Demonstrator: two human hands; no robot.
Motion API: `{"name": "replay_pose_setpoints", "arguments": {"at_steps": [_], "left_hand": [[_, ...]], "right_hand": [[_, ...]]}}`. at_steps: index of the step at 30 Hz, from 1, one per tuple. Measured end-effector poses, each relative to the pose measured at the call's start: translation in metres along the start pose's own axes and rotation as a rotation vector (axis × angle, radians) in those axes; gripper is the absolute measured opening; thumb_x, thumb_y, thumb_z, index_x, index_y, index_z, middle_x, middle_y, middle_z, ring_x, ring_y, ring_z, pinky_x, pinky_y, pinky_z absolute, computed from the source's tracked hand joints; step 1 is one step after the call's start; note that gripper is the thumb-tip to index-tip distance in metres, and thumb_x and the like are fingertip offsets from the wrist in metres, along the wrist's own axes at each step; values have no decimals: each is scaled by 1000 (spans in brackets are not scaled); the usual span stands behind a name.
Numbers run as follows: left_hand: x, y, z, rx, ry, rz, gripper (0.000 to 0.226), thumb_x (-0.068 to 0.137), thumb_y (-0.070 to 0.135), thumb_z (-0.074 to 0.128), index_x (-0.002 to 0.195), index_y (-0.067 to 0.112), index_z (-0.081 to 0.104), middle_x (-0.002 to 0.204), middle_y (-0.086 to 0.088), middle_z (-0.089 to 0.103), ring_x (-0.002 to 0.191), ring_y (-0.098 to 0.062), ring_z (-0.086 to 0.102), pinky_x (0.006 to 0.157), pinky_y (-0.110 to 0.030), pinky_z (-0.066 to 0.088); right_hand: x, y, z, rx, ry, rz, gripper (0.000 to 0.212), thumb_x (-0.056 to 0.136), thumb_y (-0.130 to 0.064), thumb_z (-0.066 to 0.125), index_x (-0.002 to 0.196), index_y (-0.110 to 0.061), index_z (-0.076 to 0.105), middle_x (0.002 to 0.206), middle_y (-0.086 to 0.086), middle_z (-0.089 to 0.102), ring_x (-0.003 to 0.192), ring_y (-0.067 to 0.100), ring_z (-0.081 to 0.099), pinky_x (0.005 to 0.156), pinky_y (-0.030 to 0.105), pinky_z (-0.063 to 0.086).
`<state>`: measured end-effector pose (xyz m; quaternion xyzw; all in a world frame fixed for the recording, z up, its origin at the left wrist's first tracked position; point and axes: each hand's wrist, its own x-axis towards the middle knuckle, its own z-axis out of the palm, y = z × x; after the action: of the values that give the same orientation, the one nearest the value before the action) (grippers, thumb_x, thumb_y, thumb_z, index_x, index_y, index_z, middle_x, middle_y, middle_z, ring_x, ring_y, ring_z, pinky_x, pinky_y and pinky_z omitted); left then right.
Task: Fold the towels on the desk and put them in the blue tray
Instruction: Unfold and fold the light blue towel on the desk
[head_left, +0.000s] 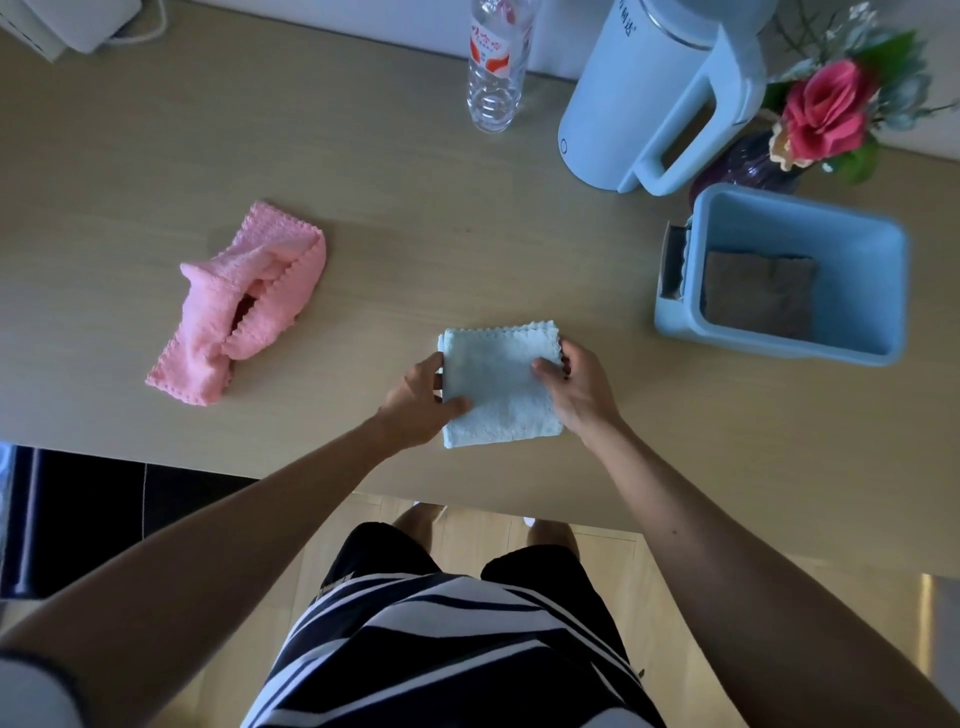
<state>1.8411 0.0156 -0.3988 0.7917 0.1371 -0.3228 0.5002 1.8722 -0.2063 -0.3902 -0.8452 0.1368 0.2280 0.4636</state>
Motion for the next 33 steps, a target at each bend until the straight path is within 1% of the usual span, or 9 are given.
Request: {"name": "replay_pose_setpoints", "arguments": {"at_steps": [4,9,13,15,17,22,27,30,33], "left_hand": [[2,-3,3,45,49,-21,48,76,26,82,112,12,53,106,-6,74,89,-30,75,75,-53,62],[-2,2,8,296,214,59,74,70,30,85,127,13,41,100,-8,70,85,-29,68,69,-43,59],[-10,4,8,697,460,470,74,73,38,72,134,12,40,123,-11,53,107,-27,51,87,-43,50],[-5,0,13,827,360,601,76,85,43,61,147,9,35,147,-17,45,134,-36,43,108,-50,42],[2,-8,21,951,223,632,78,97,50,46,158,8,22,166,-15,23,155,-35,18,125,-50,21],[12,-29,27,1008,77,568,91,96,71,30,161,10,11,170,-10,4,157,-30,0,126,-56,8],[13,-29,32,984,102,501,83,98,66,23,161,15,8,170,-7,1,157,-27,-1,125,-59,4],[12,-23,29,960,130,504,72,101,52,27,161,13,15,170,-10,8,157,-29,6,126,-56,8],[17,-6,25,900,245,491,64,97,35,55,151,5,39,158,-16,39,149,-32,35,124,-51,23]], "right_hand": [[13,4,8,-138,23,13,14,97,-30,59,88,-23,51,75,-13,39,68,12,36,61,24,32],[10,-4,14,-208,92,-10,21,95,-24,62,105,-9,54,70,-5,47,64,20,47,62,30,35],[-10,-12,21,-498,346,-229,49,88,-24,69,132,-10,51,113,6,62,103,27,59,87,36,46],[-21,-10,31,-622,339,-361,56,88,-26,65,139,-11,47,126,9,58,116,29,53,97,39,44],[-28,2,42,-692,201,-412,64,95,-30,57,152,-10,34,150,12,46,139,29,41,112,41,37],[-37,45,55,-888,29,-342,73,103,-52,32,161,-12,12,170,11,2,157,34,3,124,56,16],[-36,51,46,-939,39,-270,80,98,-67,10,162,-18,7,170,8,0,157,34,2,124,57,7],[-40,53,42,-927,71,-170,76,101,-62,23,162,-20,4,170,12,6,156,35,6,122,60,14],[-48,45,40,-899,61,-103,82,100,-55,39,162,-17,1,169,13,7,156,35,6,123,60,14]]}}
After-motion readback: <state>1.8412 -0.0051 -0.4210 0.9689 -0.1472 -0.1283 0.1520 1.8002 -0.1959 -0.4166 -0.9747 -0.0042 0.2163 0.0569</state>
